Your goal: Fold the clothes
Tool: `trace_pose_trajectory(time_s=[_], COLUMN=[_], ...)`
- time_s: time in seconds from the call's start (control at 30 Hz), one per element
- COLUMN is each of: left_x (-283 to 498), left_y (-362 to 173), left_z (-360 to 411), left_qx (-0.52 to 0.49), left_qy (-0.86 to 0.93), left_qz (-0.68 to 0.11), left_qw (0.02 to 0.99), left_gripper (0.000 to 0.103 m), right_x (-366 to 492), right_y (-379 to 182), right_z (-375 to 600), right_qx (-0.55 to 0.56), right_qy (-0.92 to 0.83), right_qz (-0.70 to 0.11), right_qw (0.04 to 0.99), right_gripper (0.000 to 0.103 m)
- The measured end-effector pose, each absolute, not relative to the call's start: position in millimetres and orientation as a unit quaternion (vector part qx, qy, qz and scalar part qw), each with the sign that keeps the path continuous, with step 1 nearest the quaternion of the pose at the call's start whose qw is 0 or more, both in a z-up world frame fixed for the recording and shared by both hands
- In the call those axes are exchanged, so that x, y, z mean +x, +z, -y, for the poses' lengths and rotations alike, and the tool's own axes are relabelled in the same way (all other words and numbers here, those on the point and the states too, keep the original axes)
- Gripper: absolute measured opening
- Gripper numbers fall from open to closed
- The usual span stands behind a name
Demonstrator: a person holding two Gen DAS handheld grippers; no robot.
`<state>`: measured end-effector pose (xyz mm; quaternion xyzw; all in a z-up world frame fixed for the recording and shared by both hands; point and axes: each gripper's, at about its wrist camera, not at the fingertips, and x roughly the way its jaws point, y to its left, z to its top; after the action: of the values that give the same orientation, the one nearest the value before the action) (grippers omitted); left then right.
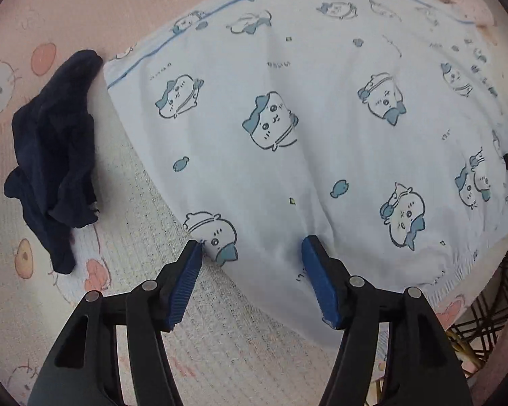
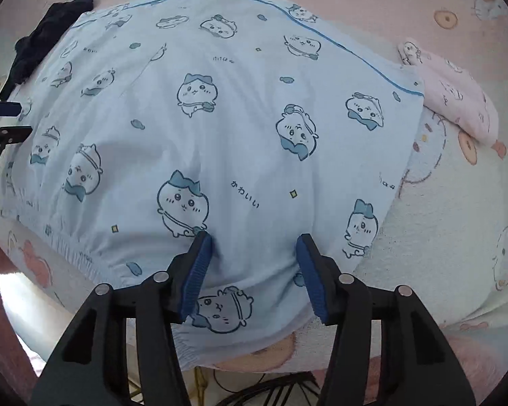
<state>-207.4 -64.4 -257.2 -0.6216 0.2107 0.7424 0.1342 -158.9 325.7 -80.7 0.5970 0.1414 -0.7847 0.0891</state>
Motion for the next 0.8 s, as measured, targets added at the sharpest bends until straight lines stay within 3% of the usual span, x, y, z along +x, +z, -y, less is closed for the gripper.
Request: trace_pose_trajectory(time_s=[0.13,0.2,0.3,0.4,0.47,0.6,0.7,0.8], left_x=[-191.4,-185.6,-177.9,-164.8,-156.9,-154.3,-146.1,-137.7], left_y=[-252.9,-237.2,-222.8,-244.2,-256.0,-247.6,-226.2,-237.9], left_z=[81.0,76.3,52.1,29.0,18.6,47.0,39.6,25.1], left_qx=[-0.635,-0.623,-0.606,-0.611,-0.615,-0.641,-0.617,-0.639], left_qy=[0.716,0.732,0.75,0.726,0.711,0.708,0.735,0.712], left_qz=[-0.261,-0.239,-0.199,-0.259,-0.289,-0.259,-0.219,-0.238], left_qw=[0.125,0.139,0.178,0.181,0.181,0.144,0.177,0.168], left_gripper=[0.065,0.063,0.063,0.063,0.066,0.067,0.067,0.067], right_x=[-165.1,-170.7,-183.4,-188.1,-182.6,-186.7,-201.8,-216.0], right_y=[-76.2,-69.1,-53.0,-54.8,-75.0,-68.5,-56.3,-64.4], right_z=[-350.0,-351.3,-320.3,-283.5,-275.6,-294.0,-287.2,-285.1], right_qx=[0.617,0.614,0.595,0.597,0.618,0.639,0.607,0.623], right_qy=[-0.772,-0.779,-0.797,-0.786,-0.764,-0.753,-0.779,-0.771], right_qz=[-0.151,-0.123,-0.073,-0.1,-0.155,-0.096,-0.06,-0.067], right_qw=[0.019,0.009,0.074,0.122,0.105,0.124,0.146,0.113], right_gripper=[0.057,0.054,0.052,0.05,0.05,0.051,0.051,0.051])
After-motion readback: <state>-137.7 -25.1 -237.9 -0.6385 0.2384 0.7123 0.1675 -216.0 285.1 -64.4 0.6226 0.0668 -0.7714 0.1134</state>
